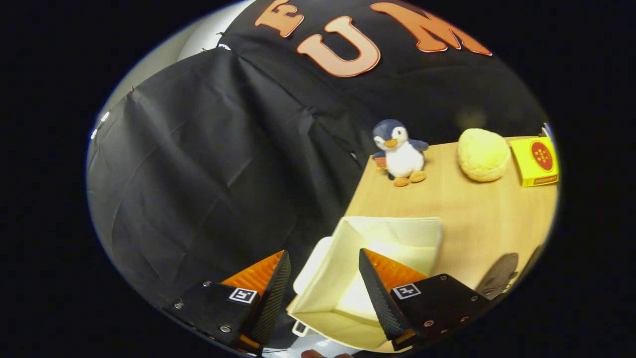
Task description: Open the storage box then place both shoes into the box .Put the left shoe in first, then the right shoe, with the right side of both shoes facing outward in a uniform manner.
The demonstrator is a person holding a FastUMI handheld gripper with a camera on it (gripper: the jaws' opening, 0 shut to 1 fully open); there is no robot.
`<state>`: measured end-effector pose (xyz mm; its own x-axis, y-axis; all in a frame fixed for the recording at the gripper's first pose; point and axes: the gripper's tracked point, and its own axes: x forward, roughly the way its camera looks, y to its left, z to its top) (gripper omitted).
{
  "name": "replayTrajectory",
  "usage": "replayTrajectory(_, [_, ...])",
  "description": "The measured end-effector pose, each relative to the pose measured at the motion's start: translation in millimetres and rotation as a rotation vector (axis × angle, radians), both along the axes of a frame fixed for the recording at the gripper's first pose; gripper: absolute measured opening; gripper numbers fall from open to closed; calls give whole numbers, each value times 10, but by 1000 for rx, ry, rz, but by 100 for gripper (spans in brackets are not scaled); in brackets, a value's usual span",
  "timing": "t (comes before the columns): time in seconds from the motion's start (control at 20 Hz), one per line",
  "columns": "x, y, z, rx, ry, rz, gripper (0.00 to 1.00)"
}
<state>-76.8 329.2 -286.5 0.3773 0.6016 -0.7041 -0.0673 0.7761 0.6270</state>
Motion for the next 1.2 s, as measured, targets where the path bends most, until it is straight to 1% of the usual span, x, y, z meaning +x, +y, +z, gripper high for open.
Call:
replayTrajectory(0.1, [-94, -412, -170, -83, -6, -11, 84])
replayTrajectory(0.25, [-163, -955, -282, -142, -34, -76, 84])
replayTrajectory(0.3, [-207, -1139, -364, -175, -24, -94, 84])
replayTrajectory(0.4, [-350, -1473, -522, -248, 11, -106, 84])
replayTrajectory(0.55, [-603, -1947, -732, -364, 40, -103, 84])
replayTrajectory(0.75, [-942, -2258, -972, -471, 85, -69, 84])
replayTrajectory(0.85, [-1167, -2424, -1115, -510, 108, -31, 84])
replayTrajectory(0.9, [-1268, -2495, -1161, -532, 121, -19, 81])
replayTrajectory(1.0, [-1443, -2590, -1259, -554, 141, -20, 79])
replayTrajectory(1.1, [-1552, -2614, -1370, -549, 162, -27, 78])
replayTrajectory(1.2, [-1612, -2606, -1475, -545, 179, -16, 76])
